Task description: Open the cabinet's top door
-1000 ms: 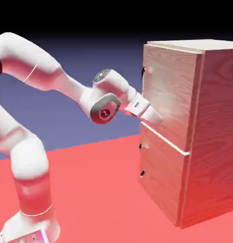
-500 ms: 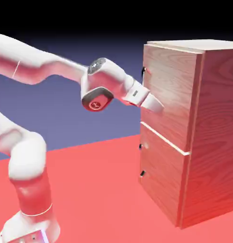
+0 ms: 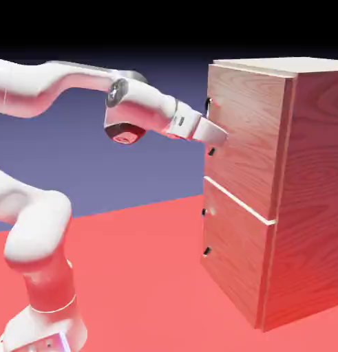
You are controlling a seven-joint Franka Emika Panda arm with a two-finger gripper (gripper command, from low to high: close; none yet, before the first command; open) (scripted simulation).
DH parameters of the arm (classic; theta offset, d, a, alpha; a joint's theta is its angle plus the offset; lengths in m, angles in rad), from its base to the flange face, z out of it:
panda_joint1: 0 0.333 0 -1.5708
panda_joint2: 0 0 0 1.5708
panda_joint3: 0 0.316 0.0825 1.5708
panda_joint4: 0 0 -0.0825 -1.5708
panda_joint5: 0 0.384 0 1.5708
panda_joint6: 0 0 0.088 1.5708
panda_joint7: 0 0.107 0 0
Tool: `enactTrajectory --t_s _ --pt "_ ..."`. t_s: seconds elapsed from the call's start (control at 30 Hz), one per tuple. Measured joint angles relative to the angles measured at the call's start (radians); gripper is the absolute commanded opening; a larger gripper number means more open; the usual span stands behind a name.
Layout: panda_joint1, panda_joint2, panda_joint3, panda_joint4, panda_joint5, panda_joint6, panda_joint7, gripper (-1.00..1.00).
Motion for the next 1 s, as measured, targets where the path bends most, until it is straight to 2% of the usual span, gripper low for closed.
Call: enactTrajectory --t_s 0.63,0.87,1.0 --pt "-0.226 -0.193 0.301 0.062 0.826 -0.063 -0.604 0.00" --pt "-0.256 -0.244 0.486 0.088 1.131 0.028 -0.779 0.00" --pt "-0.261 -0.296 0.444 0.055 1.306 0.038 -0.806 0.00"
